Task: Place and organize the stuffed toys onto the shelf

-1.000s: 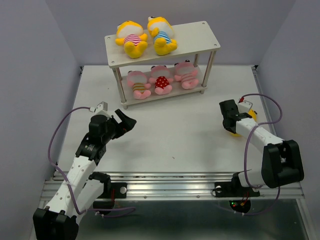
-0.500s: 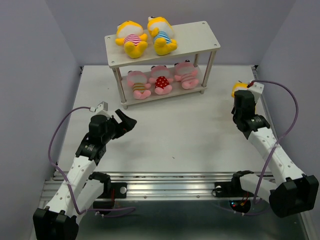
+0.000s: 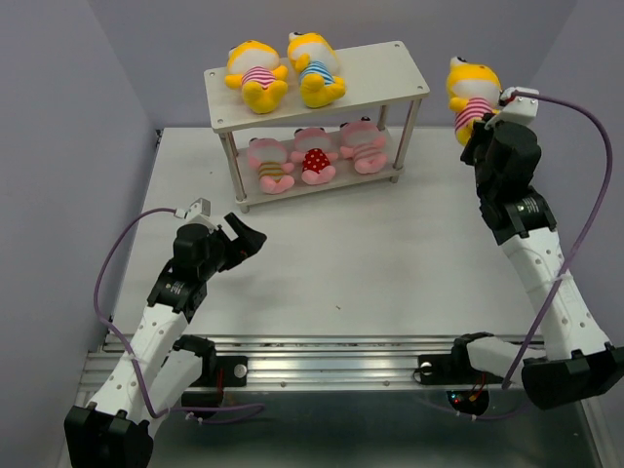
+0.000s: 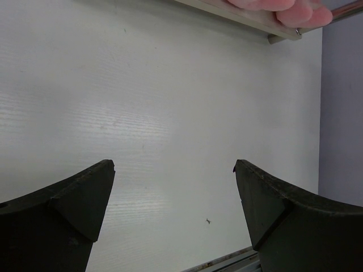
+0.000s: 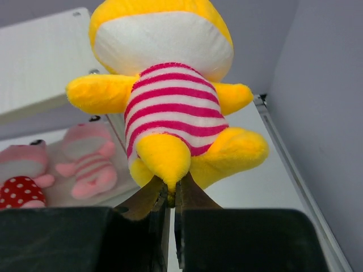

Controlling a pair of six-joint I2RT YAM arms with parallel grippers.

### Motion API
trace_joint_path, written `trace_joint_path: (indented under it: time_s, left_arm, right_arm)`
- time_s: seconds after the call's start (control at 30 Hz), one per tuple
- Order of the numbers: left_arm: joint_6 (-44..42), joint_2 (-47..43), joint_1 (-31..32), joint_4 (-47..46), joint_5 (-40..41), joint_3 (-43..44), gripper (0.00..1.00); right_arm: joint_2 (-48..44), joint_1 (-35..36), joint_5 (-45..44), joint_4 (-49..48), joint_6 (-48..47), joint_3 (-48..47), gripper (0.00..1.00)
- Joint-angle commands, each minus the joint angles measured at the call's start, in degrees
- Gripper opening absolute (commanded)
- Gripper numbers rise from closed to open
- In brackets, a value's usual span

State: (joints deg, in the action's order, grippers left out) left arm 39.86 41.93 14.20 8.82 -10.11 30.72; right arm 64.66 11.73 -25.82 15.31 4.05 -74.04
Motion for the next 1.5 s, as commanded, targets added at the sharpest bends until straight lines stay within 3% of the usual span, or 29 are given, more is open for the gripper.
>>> trace_joint_path:
  time_s: [0.0,0.23,0.67,1.0,1.47]
  left_arm:
    - [-0.92,-0.54,0.31,-1.35,0.79,0.83,0.99]
    - [-1.01,-0.45,0.31,-0.21,1.49,1.36,0.99]
    - [-1.71,0.43,0.31,0.85,2.38,2.5,0.99]
    - [-1.8,-0.36,0.22,1.55,3.69,2.5,0.99]
    - [-1.71,-0.62,0.31,1.55,3.96,2.24,0.99]
  right_arm:
    - [4.15,1.1,10.34,-4.59,-2.56,-9.17,0.01]
    - [16.71,3.73,11.5,-4.77,0.61,-21.13,0.01]
    - [37.1,12.88,4.11,-0.73,1.74,-43.72,0.01]
    - [41.77,15.34,-1.77,1.83,3.95,-49.97,0.01]
    - [44.41,15.87,-1.95,7.1,5.17,-54.81,0.04]
